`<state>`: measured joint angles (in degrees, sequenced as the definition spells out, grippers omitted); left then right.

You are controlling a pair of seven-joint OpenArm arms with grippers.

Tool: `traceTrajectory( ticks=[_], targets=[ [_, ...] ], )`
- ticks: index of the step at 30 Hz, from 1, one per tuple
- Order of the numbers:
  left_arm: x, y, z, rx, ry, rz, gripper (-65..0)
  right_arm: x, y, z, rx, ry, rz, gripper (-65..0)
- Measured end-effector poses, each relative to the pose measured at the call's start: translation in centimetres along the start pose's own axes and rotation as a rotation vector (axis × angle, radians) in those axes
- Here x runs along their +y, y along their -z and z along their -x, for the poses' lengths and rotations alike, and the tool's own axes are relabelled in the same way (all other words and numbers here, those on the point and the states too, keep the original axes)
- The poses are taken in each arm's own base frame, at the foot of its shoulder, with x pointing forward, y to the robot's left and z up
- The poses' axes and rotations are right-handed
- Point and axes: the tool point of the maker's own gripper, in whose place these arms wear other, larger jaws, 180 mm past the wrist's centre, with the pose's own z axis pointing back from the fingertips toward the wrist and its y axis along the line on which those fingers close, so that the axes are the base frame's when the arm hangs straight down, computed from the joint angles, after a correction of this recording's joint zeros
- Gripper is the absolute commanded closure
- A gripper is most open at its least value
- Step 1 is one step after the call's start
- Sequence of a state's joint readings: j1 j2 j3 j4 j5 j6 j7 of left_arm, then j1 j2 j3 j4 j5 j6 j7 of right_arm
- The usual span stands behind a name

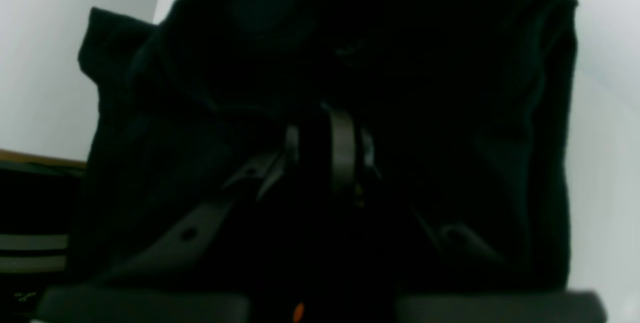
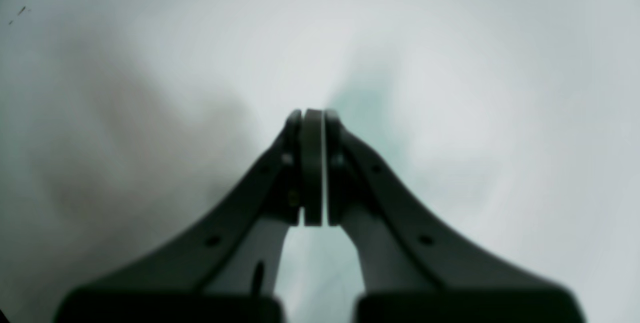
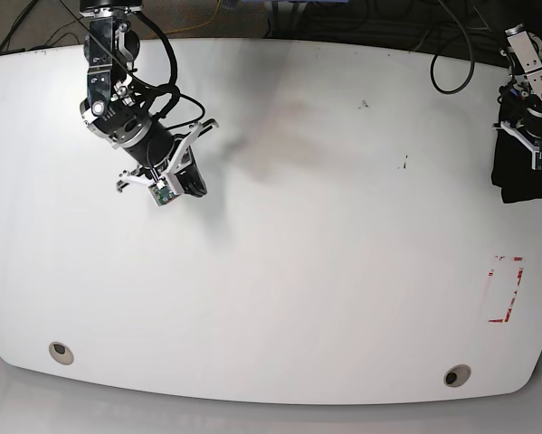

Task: Layout the t-shirt on the table in an organized manner, then fold the t-shirt properly
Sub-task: 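Release the shirt and lift the left gripper away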

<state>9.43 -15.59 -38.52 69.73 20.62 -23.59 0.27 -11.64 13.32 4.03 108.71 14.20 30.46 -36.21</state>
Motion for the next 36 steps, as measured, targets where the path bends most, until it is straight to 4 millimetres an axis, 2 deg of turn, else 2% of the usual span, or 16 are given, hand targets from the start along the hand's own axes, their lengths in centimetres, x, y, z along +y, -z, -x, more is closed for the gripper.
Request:
traceTrajectory(
  ticks=[11,14,17,22,27,29,32,36],
  targets=[
    [0.0,0.1,-0.5,-0.002,0.005,-0.002,-5.4,0.2,-0.1,0.6,0.013,0.006,-0.003,0.0],
    [-0.1,0.2,-1.4,0.002,0.029,-0.001,-5.4,0.2,-0.2,0.5,0.012,0.005,-0.003,0.0],
    [-0.9,0.4,-3.5,-0.037,0.061,0.015,-5.4,0.3,-0.4,-0.1,-0.003,-0.010,0.001,0.0],
    [-3.5,0.2,-8.6,-0.163,0.105,0.072,-5.4,-0.5,-1.3,-2.1,-0.057,-0.032,0.029,0.0],
    [-5.7,-1.3,-13.2,-0.300,0.049,0.100,-5.4,-3.7,-2.6,-2.2,-0.065,-0.018,0.134,0.0],
    [-7.1,-2.1,-15.0,-0.355,0.027,0.122,-5.4,-4.5,-2.9,-2.3,-0.077,-0.019,0.159,0.0],
    [-9.6,-3.0,-16.4,-0.398,-0.001,0.166,-5.4,-5.5,-3.3,-2.7,-0.097,-0.066,0.201,0.0],
    [-12.7,-4.6,-16.5,-0.413,-0.023,0.223,-5.3,-6.3,-3.5,-2.7,-0.089,-0.142,0.258,0.0]
  ],
)
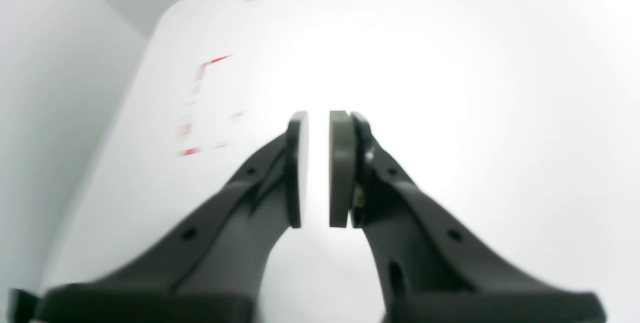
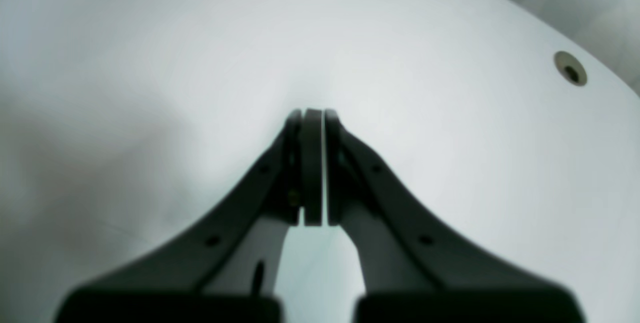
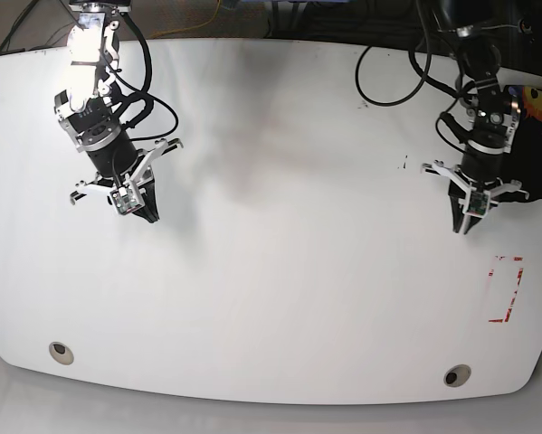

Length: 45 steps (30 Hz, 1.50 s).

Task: Layout the t-shirt on the table in an organized manner, then fold the t-shirt properly

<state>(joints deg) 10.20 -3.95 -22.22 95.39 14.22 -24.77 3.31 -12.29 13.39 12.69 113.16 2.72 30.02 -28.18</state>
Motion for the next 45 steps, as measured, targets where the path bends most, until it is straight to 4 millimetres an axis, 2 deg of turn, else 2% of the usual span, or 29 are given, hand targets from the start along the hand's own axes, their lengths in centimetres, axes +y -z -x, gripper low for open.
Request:
traceTrajectory(
  ticks=[4,8,10,14,16,22,26,29,34,39,45],
  targets=[
    [-3.7,-1.0,-1.1,-0.023,-0.021,0.053,-1.4,0.1,-0.5,0.8,-0.008,-0.032,0.010,0.0],
    [-7.9,-2.0,-2.3,-0.052,-0.052,0.138,-1.2,-0.4,-1.8,2.3,-0.012,-0.001,0.045,0.0],
    [-9.8,-2.9,-2.5,-0.063,-0.076,0.177,-1.2,-0.4,-2.5,3.4,0.003,0.022,0.065,0.0],
    [-11.9,-5.0,-1.6,-0.060,-0.118,0.211,-1.2,-0.3,-3.6,4.5,-0.005,0.070,0.092,0.0],
    [-12.2,-6.2,-1.4,-0.071,-0.134,0.204,-1.2,0.0,-4.2,4.8,-0.013,0.085,0.093,0.0],
    [-13.3,-10.4,-0.9,-0.116,-0.182,0.217,-1.2,1.5,-6.8,7.5,0.036,0.116,0.076,0.0],
    [-14.2,-12.8,0.2,-0.099,-0.203,0.239,-1.2,1.9,-8.3,9.4,0.086,0.149,0.103,0.0],
    [-14.5,-14.5,1.4,-0.058,-0.212,0.240,-1.2,2.2,-9.6,9.9,0.072,0.179,0.120,0.0],
    [-15.1,-17.6,3.2,0.008,-0.232,0.257,-1.2,3.8,-12.3,11.9,0.125,0.219,0.123,0.0],
    [-15.8,-20.0,4.6,0.076,-0.246,0.278,-1.2,5.5,-14.4,13.9,0.202,0.257,0.110,0.0],
    [-16.2,-22.3,6.0,0.150,-0.251,0.292,-1.2,7.1,-17.3,15.0,0.243,0.341,0.089,0.0]
  ],
)
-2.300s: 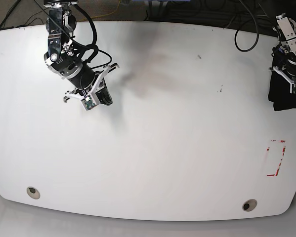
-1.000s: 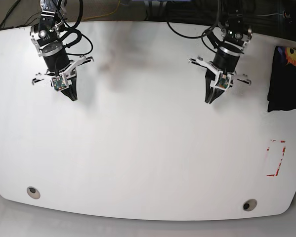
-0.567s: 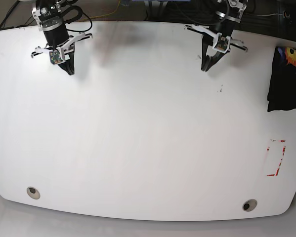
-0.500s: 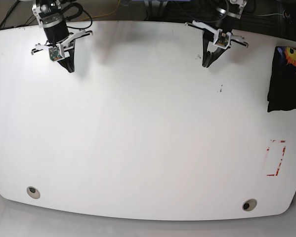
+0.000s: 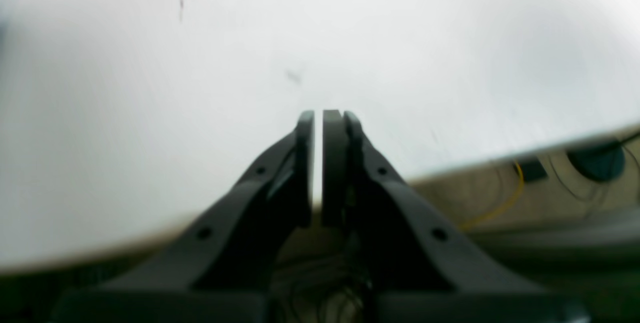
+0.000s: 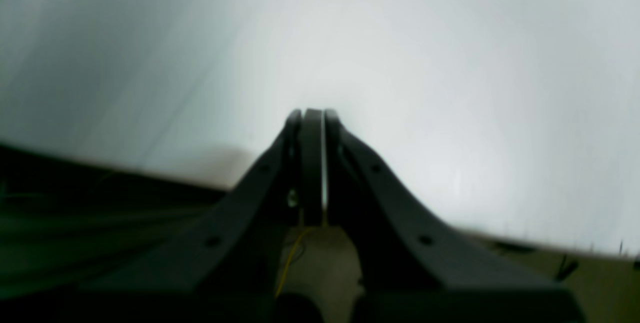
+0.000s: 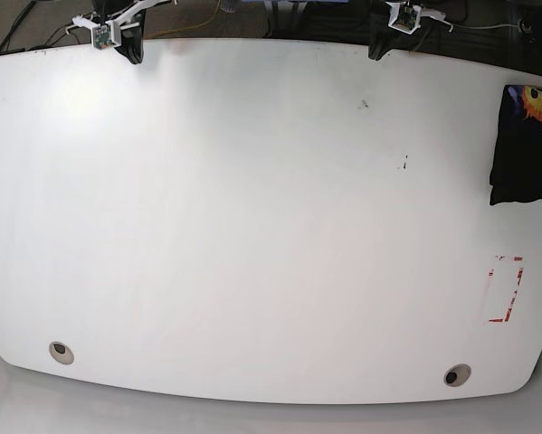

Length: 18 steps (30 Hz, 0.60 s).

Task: Layout the t-shirt on the table in an organized manner, then fold the t-shirt properly

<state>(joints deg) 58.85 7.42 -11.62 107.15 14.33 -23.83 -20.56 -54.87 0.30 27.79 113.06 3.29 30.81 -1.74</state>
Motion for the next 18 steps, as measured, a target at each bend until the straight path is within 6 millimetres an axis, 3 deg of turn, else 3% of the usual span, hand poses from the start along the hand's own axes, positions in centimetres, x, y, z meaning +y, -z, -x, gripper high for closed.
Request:
traceTrajectory(
  ticks=[6,12,18],
  targets=[
    [-0.6,-2.1,1.6,0.070,-0.017,0.007,-1.2,0.4,-2.3,2.4,0.081,0.033,-0.003,0.0],
    [0.4,-4.0,3.3,0.134,-0.012,-0.025,-1.2,0.9,-4.6,4.6,0.165,0.051,-0.014,0.0],
    [1.3,-5.8,7.6,0.243,-0.047,-0.061,-1.2,1.2,-6.2,8.2,0.263,0.104,-0.006,0.0]
  ],
)
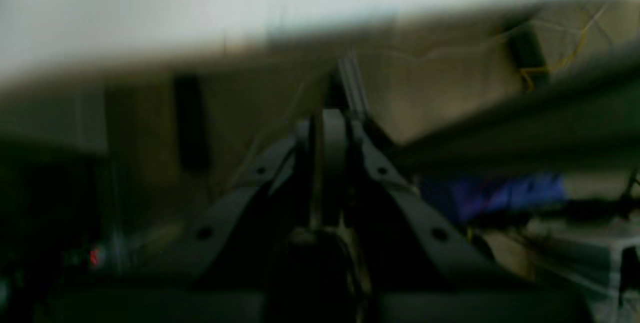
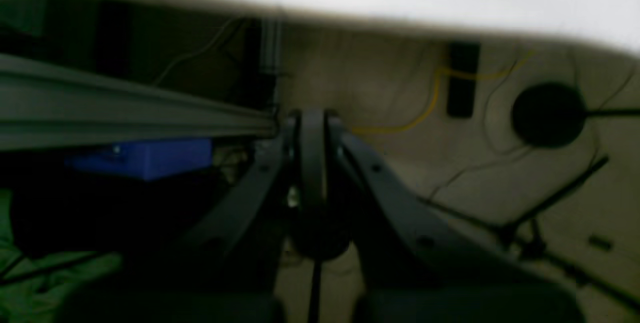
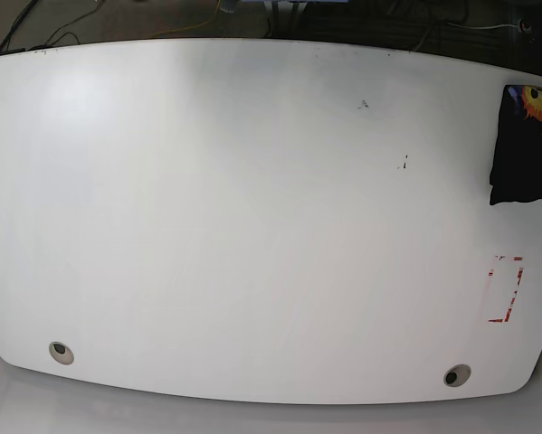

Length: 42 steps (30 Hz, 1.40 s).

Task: Layout the t-shirt on the table in an organized manner, then fold the t-shirt properly

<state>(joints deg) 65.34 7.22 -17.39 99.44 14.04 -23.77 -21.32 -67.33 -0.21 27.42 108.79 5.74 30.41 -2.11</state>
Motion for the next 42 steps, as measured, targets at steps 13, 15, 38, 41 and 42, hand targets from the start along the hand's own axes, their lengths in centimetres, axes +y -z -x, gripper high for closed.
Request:
traceTrajectory(
  ticks=[13,15,38,41,42],
  targets=[
    [1.6,1.9,6.8,0.128,-0.047,0.001,-1.2,2.3,2.6,10.0,0.214,0.181,-0.064,0.0],
    [1.1,2.2,7.8,0.154,-0.063,0.016,-1.2,2.6,3.3,10.5,0.221,0.200,-0.082,0.0],
    [3.9,7.8,16.6,0.372,-0.113,0.044,-1.2,2.3,10.8,15.1,0.357,0.238,-0.100,0.0],
    [3.8,8.2,17.4,0.401,-0.114,0.051,-1.2,2.1,11.6,15.3,0.365,0.250,-0.102,0.0],
    [3.7,8.5,17.5,0.409,-0.116,0.056,-1.2,1.9,11.9,15.1,0.358,0.248,-0.101,0.0]
  ],
)
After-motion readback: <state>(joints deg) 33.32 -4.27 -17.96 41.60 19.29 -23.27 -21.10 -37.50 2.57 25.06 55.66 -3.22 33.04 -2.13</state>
